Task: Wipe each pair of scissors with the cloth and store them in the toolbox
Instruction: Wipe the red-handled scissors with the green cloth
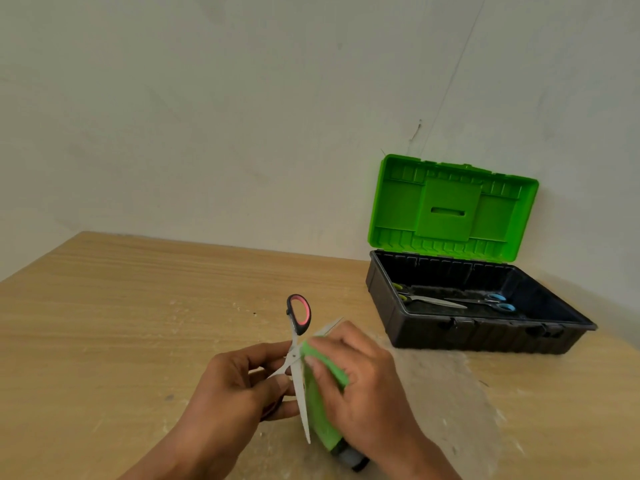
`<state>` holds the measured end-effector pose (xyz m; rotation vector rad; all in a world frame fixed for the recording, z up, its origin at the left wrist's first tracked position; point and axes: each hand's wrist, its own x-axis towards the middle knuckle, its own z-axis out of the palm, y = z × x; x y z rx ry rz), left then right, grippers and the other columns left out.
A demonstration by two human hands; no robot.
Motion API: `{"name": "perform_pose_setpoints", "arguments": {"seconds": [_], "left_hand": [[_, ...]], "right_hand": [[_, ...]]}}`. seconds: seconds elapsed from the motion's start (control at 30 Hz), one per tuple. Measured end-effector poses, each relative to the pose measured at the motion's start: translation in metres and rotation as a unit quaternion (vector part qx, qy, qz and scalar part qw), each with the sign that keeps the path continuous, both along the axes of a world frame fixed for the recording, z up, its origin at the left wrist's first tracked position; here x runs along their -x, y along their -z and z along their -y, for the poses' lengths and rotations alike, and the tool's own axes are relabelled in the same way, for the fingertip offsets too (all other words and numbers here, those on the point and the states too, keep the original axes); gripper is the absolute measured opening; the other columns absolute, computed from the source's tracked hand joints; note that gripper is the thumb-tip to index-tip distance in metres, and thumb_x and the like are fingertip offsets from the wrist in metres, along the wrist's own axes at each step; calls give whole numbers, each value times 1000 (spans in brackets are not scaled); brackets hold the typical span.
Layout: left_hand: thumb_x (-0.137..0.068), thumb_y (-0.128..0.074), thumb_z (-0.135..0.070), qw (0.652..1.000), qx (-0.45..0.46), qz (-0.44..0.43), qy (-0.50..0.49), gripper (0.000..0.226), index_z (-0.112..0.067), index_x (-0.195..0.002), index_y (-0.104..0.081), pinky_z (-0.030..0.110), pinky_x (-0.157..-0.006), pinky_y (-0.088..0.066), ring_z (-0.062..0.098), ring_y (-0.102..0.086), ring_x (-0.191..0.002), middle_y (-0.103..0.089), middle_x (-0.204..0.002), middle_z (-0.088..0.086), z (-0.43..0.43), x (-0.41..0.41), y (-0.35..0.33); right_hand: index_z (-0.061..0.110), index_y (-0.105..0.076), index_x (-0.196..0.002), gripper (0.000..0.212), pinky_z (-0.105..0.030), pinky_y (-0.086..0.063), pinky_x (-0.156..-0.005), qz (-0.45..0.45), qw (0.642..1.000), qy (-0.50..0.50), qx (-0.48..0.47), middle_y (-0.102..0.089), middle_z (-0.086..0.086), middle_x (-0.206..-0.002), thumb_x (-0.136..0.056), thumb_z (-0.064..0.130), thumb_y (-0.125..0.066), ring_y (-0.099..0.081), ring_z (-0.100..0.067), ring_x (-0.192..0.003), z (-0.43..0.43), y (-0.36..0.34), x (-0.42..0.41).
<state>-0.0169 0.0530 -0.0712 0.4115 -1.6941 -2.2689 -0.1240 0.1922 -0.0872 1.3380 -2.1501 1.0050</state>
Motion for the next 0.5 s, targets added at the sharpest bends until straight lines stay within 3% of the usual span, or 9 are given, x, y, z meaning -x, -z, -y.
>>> {"name": "perform_pose_setpoints", "arguments": {"seconds": [0.17, 0.3, 0.43, 0.5], "left_hand": [[-90, -49, 20, 1000, -4, 0, 8, 37, -3, -106, -72, 34, -66, -62, 31, -76, -79, -77, -97, 19, 2, 1, 0], [-90, -50, 19, 1000, -7, -2, 11, 35, -2, -109, -72, 33, -67, -62, 33, -76, -83, -77, -97, 19, 1, 1, 1], [-90, -55, 16, 1000, 26, -3, 10, 33, -7, -108, -71, 33, -72, -63, 27, -76, -87, -79, -97, 12, 0, 0, 2], [-90, -56, 15, 998, 61, 2, 11, 34, -9, -109, -72, 35, -76, -62, 24, -76, -90, -79, -96, 9, -1, -1, 3]], "right_hand": [[11, -76, -110, 18, -28, -55, -69, -13, 999, 37, 37, -61, 4, -92, -94, 15, -70, -61, -9, -83, -1, -1, 15], [14, -76, -114, 22, -22, -53, -69, -2, 999, -38, -13, -61, 7, -95, -97, 23, -65, -59, -4, -85, -1, 0, 3], [14, -76, -111, 19, -24, -54, -70, -2, 999, 29, 20, -59, 7, -93, -97, 20, -66, -60, -6, -84, 0, -2, 12], [15, -75, -112, 21, -16, -50, -72, 3, 1000, -8, -19, -56, 8, -95, -97, 23, -62, -57, -3, -85, 1, -3, 3]]}}
